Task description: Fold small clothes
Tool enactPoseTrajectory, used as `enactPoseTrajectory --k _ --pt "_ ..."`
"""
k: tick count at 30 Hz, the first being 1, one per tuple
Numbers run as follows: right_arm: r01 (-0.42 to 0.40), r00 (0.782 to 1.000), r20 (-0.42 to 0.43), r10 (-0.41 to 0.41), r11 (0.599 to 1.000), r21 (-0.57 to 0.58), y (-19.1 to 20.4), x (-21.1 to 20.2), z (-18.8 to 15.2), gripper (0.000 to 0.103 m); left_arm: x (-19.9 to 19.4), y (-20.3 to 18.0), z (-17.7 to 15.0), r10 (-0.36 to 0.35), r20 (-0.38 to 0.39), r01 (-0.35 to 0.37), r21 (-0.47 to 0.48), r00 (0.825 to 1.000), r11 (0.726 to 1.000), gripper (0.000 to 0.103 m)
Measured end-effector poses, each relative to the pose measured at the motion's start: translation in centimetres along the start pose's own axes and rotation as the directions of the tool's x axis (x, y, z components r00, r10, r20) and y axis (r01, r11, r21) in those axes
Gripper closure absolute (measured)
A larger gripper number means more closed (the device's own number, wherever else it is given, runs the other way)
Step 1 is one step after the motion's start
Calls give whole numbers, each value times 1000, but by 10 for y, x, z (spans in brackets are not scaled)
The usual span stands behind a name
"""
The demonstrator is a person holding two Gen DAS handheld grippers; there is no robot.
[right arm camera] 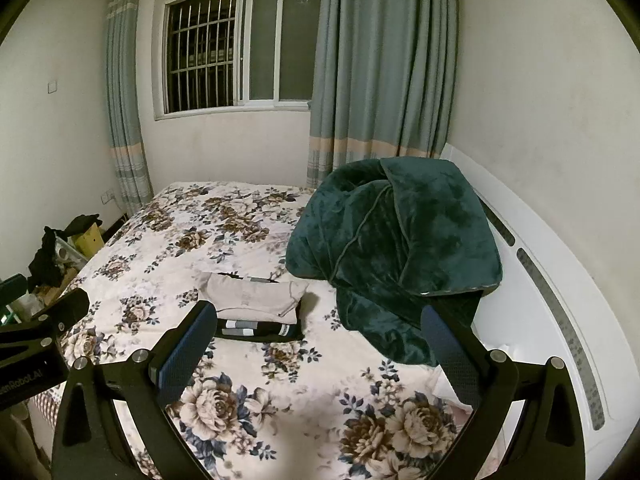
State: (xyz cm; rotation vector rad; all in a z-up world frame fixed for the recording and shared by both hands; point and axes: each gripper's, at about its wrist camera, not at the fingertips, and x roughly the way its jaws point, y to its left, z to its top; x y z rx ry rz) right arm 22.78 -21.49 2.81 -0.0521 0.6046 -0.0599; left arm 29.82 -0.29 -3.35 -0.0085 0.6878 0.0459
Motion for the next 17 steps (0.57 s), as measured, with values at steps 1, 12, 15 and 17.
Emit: enactPoseTrajectory --k 1,12,15,17 --pt "0 1000 0 0 1000 1 0 0 0 0 -1 0 2 0 1 0 -2 1000 1000 0" --pt "1 1000 0 -1 1000 2 0 1 -2 0 -1 1 0 0 0 0 -2 1000 1000 0" --pt "1 1000 1 -1 1000 1 1 0 -2 0 -2 1 2 0 1 0 -5 1000 1000 0" --pt "3 1000 3 -3 1000 0 0 1 -2 0 -3 0 4 0 4 0 -7 1000 1000 0"
